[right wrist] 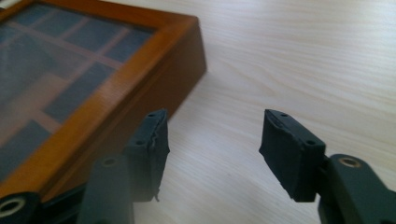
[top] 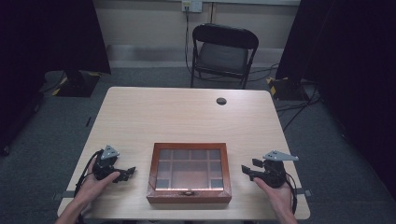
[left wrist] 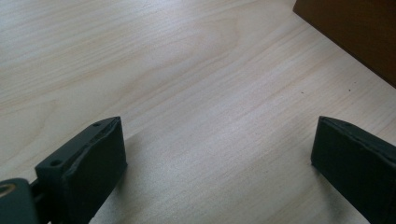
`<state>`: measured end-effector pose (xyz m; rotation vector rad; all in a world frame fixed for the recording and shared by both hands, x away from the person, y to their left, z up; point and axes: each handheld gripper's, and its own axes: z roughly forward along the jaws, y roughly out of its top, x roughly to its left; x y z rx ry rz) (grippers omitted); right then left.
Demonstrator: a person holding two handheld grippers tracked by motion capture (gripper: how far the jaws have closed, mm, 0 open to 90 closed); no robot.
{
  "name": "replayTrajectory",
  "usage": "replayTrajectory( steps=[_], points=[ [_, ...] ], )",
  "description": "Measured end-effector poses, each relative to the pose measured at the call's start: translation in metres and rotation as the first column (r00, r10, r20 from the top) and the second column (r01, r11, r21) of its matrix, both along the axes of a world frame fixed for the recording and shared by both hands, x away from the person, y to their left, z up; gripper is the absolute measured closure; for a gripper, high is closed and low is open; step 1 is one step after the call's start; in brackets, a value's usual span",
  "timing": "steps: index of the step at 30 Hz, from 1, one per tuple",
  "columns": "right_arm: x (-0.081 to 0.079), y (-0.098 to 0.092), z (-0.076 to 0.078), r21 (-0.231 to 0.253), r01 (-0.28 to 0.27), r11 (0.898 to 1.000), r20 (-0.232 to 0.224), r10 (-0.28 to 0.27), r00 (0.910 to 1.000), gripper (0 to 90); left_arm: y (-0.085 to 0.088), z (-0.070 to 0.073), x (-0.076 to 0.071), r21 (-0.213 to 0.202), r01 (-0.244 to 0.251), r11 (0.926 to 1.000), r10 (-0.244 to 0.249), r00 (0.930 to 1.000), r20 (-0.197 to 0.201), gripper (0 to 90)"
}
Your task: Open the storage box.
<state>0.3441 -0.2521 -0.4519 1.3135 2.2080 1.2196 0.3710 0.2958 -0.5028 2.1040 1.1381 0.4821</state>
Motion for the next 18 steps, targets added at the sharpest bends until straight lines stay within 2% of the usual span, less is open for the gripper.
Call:
replayTrajectory(
  steps=[4, 7, 8, 9, 10, 12, 13, 14, 15, 16, 17, 18],
  points=[
    [-0.001, 0.012, 0.011, 0.023, -0.066, 0.998, -0.001, 0.066, 0.9978, 46.6, 0.0, 0.0, 0.0, 0.0, 0.0, 1.0, 0.0, 1.0, 0.0, 2.4],
    [-0.003, 0.028, 0.019, 0.035, -0.138, 0.99, -0.005, 0.138, 0.9904, 48.6, 0.0, 0.0, 0.0, -0.001, 0.0, 1.0, 0.0, 1.0, 0.0, 2.4],
    [-0.003, 0.028, 0.019, 0.035, -0.138, 0.99, -0.005, 0.138, 0.9904, 48.6, 0.0, 0.0, 0.0, -0.001, 0.0, 1.0, 0.0, 1.0, 0.0, 2.4],
    [-0.004, 0.039, 0.025, 0.054, -0.173, 0.984, 0.0, 0.173, 0.985, 49.7, 0.0, 0.0, 0.0, 0.0, 0.0, 1.0, 0.0, 1.0, -0.001, 2.4],
    [-0.004, 0.039, 0.025, 0.054, -0.173, 0.984, 0.0, 0.173, 0.985, 49.7, 0.0, 0.0, 0.0, 0.0, 0.0, 1.0, 0.0, 1.0, -0.001, 2.4],
    [-0.001, 0.058, 0.034, 0.077, -0.238, 0.968, 0.002, 0.238, 0.9713, 52.0, 0.0, 0.0, 0.0, 0.0, 0.001, 1.0, -0.001, 1.0, -0.001, 2.4],
    [0.0, 0.062, 0.036, 0.078, -0.253, 0.964, 0.005, 0.253, 0.9674, 52.7, 0.0, 0.0, 0.0, 0.001, 0.001, 1.0, -0.001, 1.0, -0.001, 2.4],
    [0.0, 0.062, 0.036, 0.078, -0.253, 0.964, 0.005, 0.253, 0.9674, 52.7, 0.0, 0.0, 0.0, 0.001, 0.001, 1.0, -0.001, 1.0, -0.001, 2.4],
    [0.001, 0.067, 0.039, 0.08, -0.274, 0.959, 0.007, 0.274, 0.9617, 53.4, 0.0, 0.0, 0.0, -0.002, 0.0, 1.0, 0.0, 1.0, 0.0, 2.4],
    [0.003, 0.076, 0.042, 0.084, -0.312, 0.946, 0.01, 0.312, 0.9501, 55.1, 0.0, 0.0, 0.0, -0.001, 0.002, 1.0, -0.002, 1.0, 0.0, 2.4],
    [0.003, 0.076, 0.042, 0.084, -0.312, 0.946, 0.01, 0.312, 0.9501, 55.1, 0.0, 0.0, 0.0, -0.001, 0.002, 1.0, -0.002, 1.0, 0.0, 2.4],
    [0.004, 0.086, 0.042, 0.097, -0.348, 0.932, 0.009, 0.349, 0.9371, 56.6, 0.0, 0.0, 0.0, -0.001, 0.004, 1.0, -0.004, 1.0, 0.0, 2.4]
  ],
)
